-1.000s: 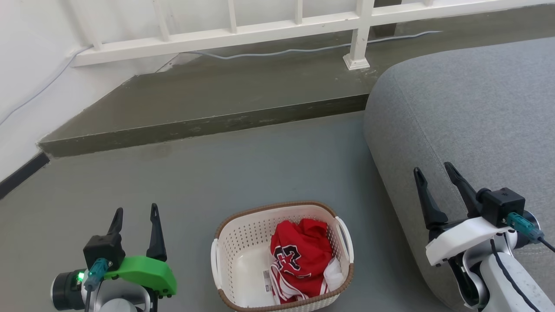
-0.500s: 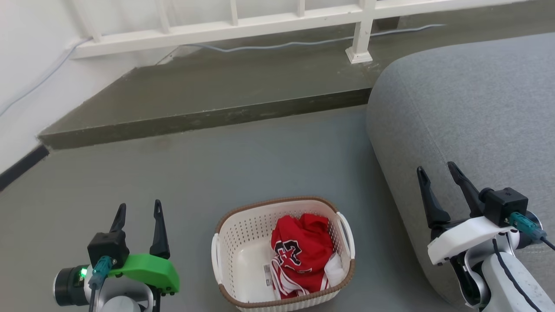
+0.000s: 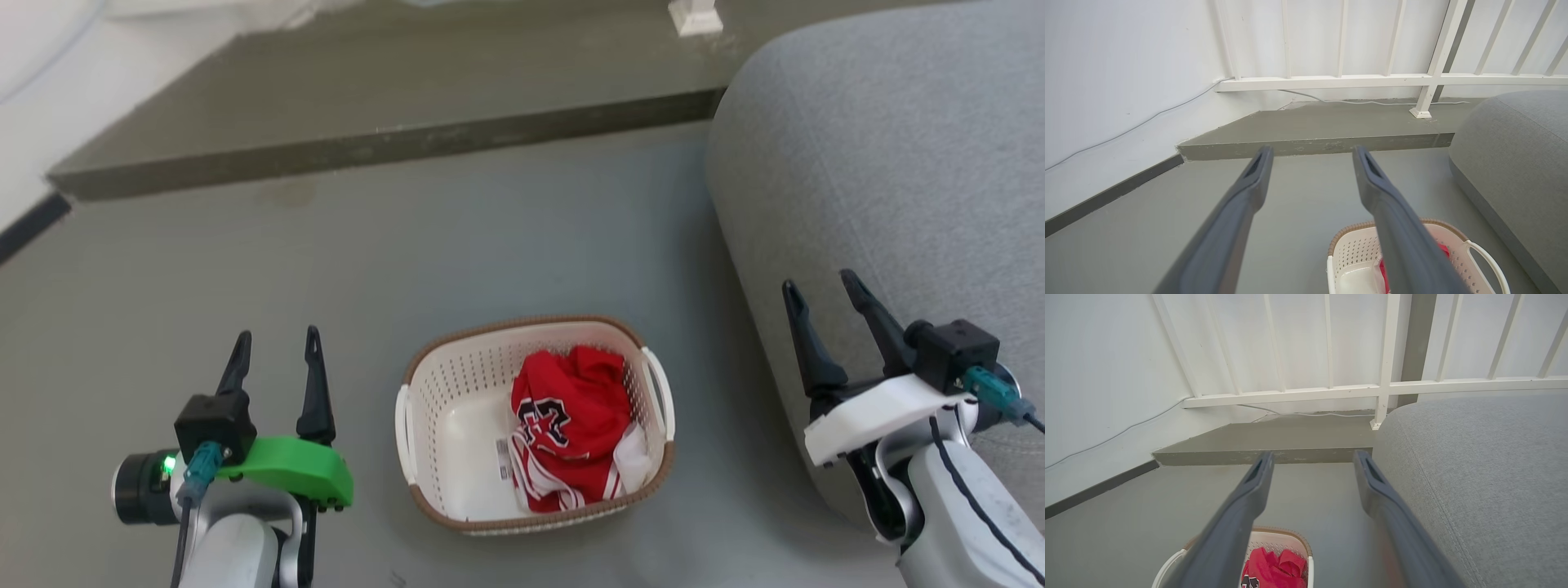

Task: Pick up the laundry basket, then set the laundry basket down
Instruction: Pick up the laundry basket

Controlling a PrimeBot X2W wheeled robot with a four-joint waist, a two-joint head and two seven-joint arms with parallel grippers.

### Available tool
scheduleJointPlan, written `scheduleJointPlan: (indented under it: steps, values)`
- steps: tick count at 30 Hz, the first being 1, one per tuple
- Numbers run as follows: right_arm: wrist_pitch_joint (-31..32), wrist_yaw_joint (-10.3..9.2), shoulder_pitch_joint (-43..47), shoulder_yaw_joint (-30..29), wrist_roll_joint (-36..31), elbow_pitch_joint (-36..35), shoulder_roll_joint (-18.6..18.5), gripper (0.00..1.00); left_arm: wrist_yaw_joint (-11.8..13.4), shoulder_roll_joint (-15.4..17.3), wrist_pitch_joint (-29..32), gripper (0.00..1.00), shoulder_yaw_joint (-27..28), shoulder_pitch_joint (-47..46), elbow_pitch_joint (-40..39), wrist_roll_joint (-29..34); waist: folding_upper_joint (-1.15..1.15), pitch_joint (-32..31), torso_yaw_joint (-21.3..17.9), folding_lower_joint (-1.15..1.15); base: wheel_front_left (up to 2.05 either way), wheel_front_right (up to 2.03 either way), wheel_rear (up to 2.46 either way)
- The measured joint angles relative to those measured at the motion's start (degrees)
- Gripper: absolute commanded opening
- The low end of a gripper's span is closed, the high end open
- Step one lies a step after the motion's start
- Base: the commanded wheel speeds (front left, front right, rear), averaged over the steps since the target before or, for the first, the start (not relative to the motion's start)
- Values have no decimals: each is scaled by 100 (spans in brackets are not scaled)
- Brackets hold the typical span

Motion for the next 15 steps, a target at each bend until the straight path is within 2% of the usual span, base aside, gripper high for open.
scheduleJointPlan:
  steps: [15]
  values:
    - [-5,99,-691,-30,1,145,-60,100,0,-45,-1,100,12,-556,0,91,0,1003,79,0,0,0,0]
